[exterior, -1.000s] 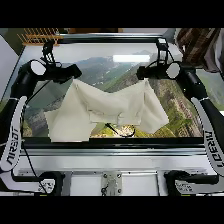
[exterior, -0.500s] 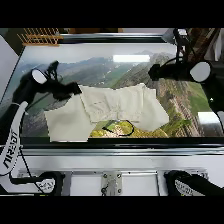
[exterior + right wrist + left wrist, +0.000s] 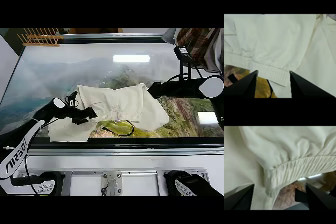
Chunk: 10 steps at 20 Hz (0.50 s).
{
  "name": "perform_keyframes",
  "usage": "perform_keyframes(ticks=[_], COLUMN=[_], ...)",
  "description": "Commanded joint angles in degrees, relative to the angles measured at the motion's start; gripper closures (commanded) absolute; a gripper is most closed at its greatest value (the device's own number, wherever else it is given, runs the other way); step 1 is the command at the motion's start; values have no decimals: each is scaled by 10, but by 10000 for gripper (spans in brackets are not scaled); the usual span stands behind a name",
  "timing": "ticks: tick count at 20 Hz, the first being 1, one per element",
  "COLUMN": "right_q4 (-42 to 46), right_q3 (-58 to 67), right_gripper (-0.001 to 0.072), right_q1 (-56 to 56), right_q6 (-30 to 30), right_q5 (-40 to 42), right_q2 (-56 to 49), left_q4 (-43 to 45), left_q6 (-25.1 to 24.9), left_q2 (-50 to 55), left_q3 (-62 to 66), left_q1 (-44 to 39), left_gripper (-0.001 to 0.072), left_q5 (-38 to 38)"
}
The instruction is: Fold the clothes and pants, and hang the long-sleeved shirts on hangers.
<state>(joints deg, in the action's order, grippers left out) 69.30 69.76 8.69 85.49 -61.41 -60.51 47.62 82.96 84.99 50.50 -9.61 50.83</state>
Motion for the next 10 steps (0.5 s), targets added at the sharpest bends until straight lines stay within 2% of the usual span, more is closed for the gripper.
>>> perform_keyframes(ticks=[1, 4, 5, 6, 7, 8, 10], right_q4=[-12, -12, -12, -10, -10, -8, -7], right_q3=[-5, -5, -5, -6, -10, -17, -57], right_gripper=[283, 283, 282, 282, 282, 280, 269], right_q1=[0, 0, 0, 0, -2, -6, -38], right_q6=[0, 0, 0, 0, 0, 0, 15], right_q5=[-6, -6, -6, -6, -6, -6, -5], right_q2=[4, 3, 2, 1, 1, 0, -1], left_q4=[-28, -27, -26, -21, -22, -22, -22], left_q6=[-13, -11, -11, -11, -11, -11, -11], left_q2=[16, 17, 17, 17, 17, 17, 16], left_q3=[2, 37, 47, 55, 60, 64, 78], left_q1=[-24, -46, -53, -58, -62, -62, -56], left_gripper=[15, 16, 108, 300, 534, 693, 695], left_q5=[-29, -43, -44, -43, -43, -40, -16])
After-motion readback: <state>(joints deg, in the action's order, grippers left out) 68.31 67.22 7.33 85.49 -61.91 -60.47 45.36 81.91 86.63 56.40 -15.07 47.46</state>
